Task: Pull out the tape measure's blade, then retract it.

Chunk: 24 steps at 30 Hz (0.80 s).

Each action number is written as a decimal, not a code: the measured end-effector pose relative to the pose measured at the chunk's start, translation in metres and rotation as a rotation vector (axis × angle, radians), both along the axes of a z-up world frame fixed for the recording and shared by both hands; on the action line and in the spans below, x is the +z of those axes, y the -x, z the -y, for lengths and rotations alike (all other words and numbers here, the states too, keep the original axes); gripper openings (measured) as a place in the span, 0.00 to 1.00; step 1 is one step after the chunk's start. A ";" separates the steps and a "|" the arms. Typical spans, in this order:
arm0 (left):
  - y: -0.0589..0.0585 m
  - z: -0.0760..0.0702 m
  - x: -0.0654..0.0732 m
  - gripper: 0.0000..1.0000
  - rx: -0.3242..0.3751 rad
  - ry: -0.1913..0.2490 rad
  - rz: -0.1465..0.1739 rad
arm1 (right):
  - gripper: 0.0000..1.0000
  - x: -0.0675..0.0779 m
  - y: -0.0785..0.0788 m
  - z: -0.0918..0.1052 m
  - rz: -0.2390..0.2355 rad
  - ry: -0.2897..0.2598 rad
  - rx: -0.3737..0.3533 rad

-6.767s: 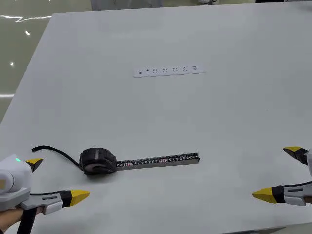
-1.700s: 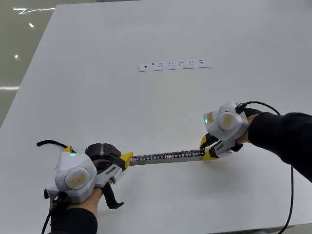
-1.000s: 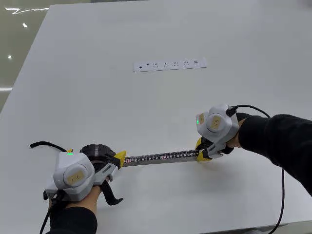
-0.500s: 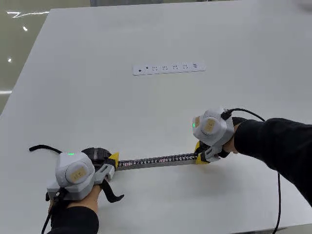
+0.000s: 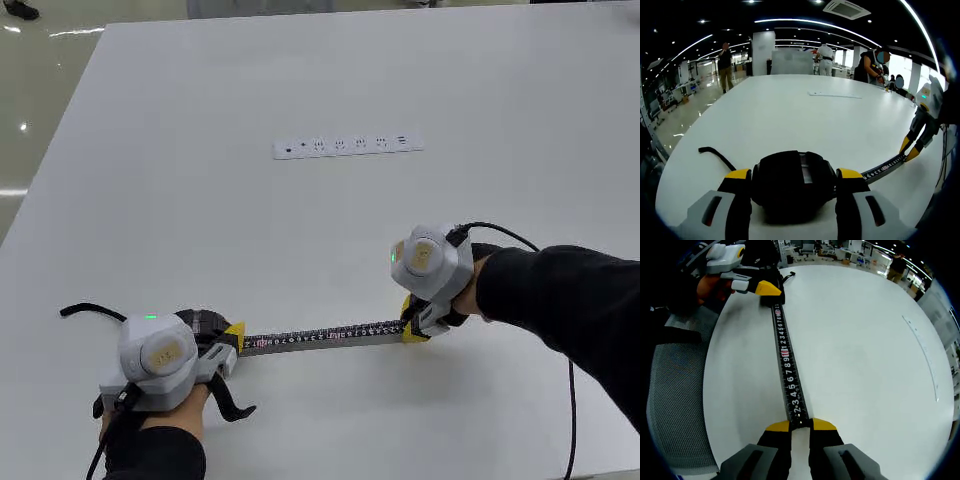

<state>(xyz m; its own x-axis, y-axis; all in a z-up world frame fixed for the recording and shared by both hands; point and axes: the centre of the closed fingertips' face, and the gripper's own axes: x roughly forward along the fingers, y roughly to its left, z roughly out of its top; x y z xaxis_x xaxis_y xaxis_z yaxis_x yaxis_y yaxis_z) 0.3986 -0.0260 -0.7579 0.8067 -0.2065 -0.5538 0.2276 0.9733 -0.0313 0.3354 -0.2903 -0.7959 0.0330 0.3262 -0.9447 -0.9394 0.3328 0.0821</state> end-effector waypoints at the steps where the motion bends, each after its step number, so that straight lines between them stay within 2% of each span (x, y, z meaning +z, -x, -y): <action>1: 0.000 0.000 0.000 0.63 -0.003 0.002 0.001 | 0.08 0.000 0.000 0.000 0.001 0.001 -0.003; 3: 0.000 0.000 0.000 0.62 -0.010 0.006 0.001 | 0.08 0.000 0.001 -0.001 0.014 0.007 0.018; 7: 0.000 0.000 0.000 0.60 -0.028 -0.002 -0.015 | 0.07 0.000 0.001 -0.001 0.011 0.011 0.002; 9: 0.000 0.000 -0.001 0.60 -0.032 -0.001 -0.021 | 0.07 -0.001 0.001 -0.002 0.029 0.016 0.027; 16: 0.001 0.000 -0.001 0.59 -0.043 0.001 -0.034 | 0.07 0.000 0.000 -0.003 0.021 0.015 0.007; 18: 0.001 0.000 -0.001 0.59 -0.046 0.002 -0.037 | 0.07 0.000 -0.001 -0.004 0.007 0.019 -0.020; 24: 0.001 0.000 -0.001 0.59 -0.048 0.000 -0.033 | 0.07 0.000 0.000 -0.005 0.013 0.024 -0.013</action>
<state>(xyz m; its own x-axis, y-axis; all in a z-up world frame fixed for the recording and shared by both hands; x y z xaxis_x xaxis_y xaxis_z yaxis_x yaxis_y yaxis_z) 0.3977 -0.0264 -0.7593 0.7769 -0.2445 -0.5803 0.2730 0.9612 -0.0394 0.3357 -0.2854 -0.7964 0.0491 0.3032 -0.9517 -0.9361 0.3463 0.0621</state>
